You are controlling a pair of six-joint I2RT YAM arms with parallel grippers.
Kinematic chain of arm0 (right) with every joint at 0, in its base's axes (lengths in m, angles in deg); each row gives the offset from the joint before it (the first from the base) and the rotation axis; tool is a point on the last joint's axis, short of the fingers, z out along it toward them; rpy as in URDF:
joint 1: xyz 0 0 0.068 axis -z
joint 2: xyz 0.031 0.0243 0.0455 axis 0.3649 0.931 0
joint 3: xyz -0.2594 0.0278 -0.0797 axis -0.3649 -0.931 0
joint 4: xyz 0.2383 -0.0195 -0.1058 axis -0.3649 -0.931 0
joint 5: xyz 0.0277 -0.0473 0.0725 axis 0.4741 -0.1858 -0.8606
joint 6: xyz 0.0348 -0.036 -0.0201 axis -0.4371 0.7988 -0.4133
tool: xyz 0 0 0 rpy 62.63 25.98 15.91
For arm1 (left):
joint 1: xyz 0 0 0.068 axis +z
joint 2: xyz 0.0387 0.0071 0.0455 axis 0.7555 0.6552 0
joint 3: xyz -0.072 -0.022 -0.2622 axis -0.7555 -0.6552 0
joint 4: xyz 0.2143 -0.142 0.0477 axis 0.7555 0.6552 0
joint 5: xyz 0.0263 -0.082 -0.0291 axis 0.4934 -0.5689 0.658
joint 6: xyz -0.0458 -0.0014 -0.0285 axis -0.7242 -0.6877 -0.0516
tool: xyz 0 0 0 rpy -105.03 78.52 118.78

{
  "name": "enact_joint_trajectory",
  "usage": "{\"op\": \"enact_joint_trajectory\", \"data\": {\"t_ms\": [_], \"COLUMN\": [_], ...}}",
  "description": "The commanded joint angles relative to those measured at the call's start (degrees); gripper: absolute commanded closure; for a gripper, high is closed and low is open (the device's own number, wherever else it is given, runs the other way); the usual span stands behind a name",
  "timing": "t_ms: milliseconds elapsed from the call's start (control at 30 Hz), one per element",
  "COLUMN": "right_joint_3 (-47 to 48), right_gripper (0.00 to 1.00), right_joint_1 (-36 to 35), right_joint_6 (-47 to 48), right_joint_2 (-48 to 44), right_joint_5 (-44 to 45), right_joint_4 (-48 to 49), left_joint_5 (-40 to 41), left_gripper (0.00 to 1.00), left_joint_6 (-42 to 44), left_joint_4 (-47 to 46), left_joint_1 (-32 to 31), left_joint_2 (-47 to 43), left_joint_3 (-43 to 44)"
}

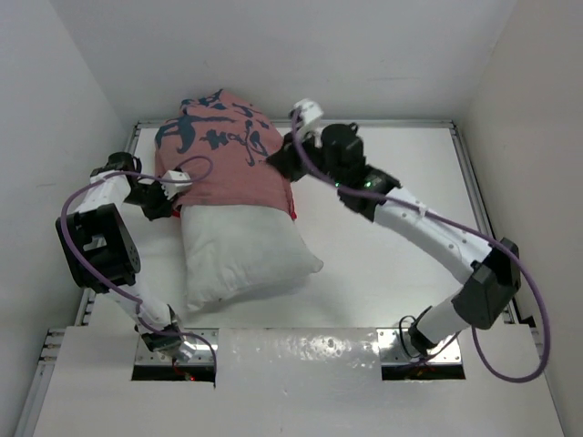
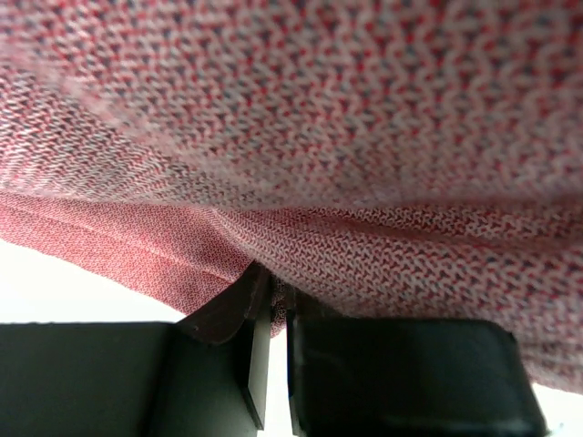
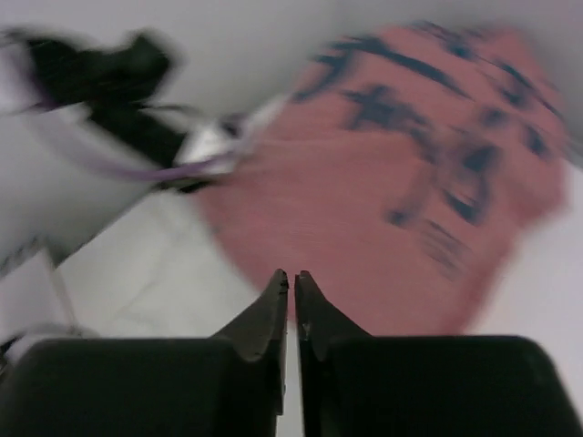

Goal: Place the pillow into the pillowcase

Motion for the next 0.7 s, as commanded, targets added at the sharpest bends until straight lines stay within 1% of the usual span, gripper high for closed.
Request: {"op": "enact_joint_trajectory", "data": {"t_ms": [0, 33, 67, 100, 133, 167, 233, 267, 333, 433, 567, 667], "right_joint_3": [-1.3, -0.9, -0.4, 0.2, 1.2, 1.4, 1.6, 1.4, -0.3, -4.7, -8.4, -10.0], "right_gripper": [0.99, 0.95, 0.88, 0.79, 0.66, 0.58, 0.46, 0.37, 0.35, 0.34, 0.4, 0.41], "right_joint_1": [9.2, 11.8, 12.5, 13.1, 13.9, 14.3, 14.8, 15.0, 15.1, 15.3, 15.4, 15.7], "right_joint_6": [-12.4, -13.4, -14.0, -15.1, -15.3, -15.9, -17.1, -17.4, -17.9, -18.9, -20.4, -21.1], "right_joint_2": [2.8, 3.9, 5.1, 7.7, 8.9, 10.1, 13.1, 13.8, 15.1, 14.7, 14.9, 15.9], "right_joint_5": [3.9, 2.1, 1.2, 0.4, -0.5, -1.3, -3.6, -4.2, -5.5, -6.6, -7.4, -7.0], "right_joint_4": [-9.4, -10.3, -10.8, -11.3, -11.6, -11.6, -11.6, -11.6, -11.4, -7.6, -3.3, -2.7], "left_joint_5": [-1.4, -1.4, -1.5, -1.7, -1.8, -2.0, -2.1, -2.2, -2.3, -2.8, -4.0, -4.8], "left_gripper": [1.0, 1.0, 1.0, 1.0, 1.0, 1.0, 1.0, 1.0, 1.0, 1.0, 1.0, 1.0], "left_joint_6": [1.4, 1.3, 1.4, 1.4, 1.4, 1.8, 2.2, 2.4, 2.6, 2.9, 2.4, 2.0], "left_joint_4": [-1.2, -1.2, -1.1, -0.9, -0.8, -0.6, -0.2, -0.2, -0.1, 0.6, 1.6, 2.2], "left_joint_1": [0.6, 0.6, 0.6, 0.6, 0.6, 0.6, 0.6, 0.6, 0.6, 0.6, 0.6, 0.6], "left_joint_2": [-1.4, -1.7, -2.0, -2.2, -2.4, -2.9, -3.6, -4.4, -5.4, -6.9, -7.4, -7.4], "left_joint_3": [0.0, 0.2, 0.1, 0.1, 0.0, -0.2, -0.6, -1.3, -2.0, -3.0, -2.9, -2.3]}}
